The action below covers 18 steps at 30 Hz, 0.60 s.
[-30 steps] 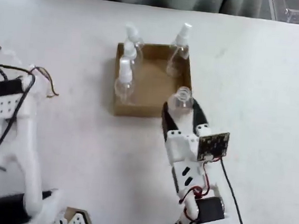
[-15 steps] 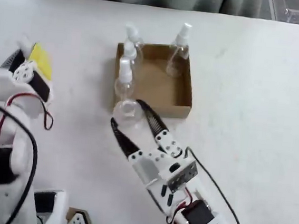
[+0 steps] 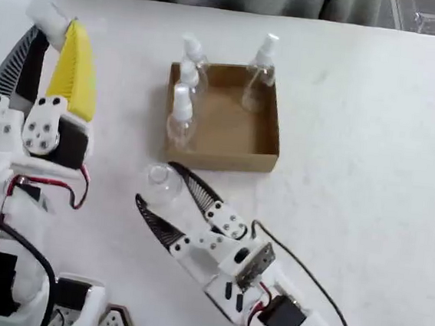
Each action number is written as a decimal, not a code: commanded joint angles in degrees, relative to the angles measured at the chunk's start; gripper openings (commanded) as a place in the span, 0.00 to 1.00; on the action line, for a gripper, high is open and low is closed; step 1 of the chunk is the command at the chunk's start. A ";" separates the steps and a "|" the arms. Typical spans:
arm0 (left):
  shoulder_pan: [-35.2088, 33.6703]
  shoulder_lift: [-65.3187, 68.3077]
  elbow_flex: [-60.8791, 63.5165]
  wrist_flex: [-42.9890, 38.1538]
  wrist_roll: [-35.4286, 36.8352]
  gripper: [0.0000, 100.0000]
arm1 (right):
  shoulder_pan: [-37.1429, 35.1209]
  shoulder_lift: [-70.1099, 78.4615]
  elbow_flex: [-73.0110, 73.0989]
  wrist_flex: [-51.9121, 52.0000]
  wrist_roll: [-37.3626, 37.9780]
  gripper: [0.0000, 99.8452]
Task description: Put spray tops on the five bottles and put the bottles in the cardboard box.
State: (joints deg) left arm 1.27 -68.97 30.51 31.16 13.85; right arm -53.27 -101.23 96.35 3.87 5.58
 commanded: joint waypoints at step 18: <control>5.49 6.81 -7.91 -2.99 -0.44 0.02 | 1.36 35.74 -5.89 -23.87 -2.81 0.02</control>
State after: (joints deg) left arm 5.93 -67.65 27.25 29.93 13.85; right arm -53.27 -67.82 91.60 -16.35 3.21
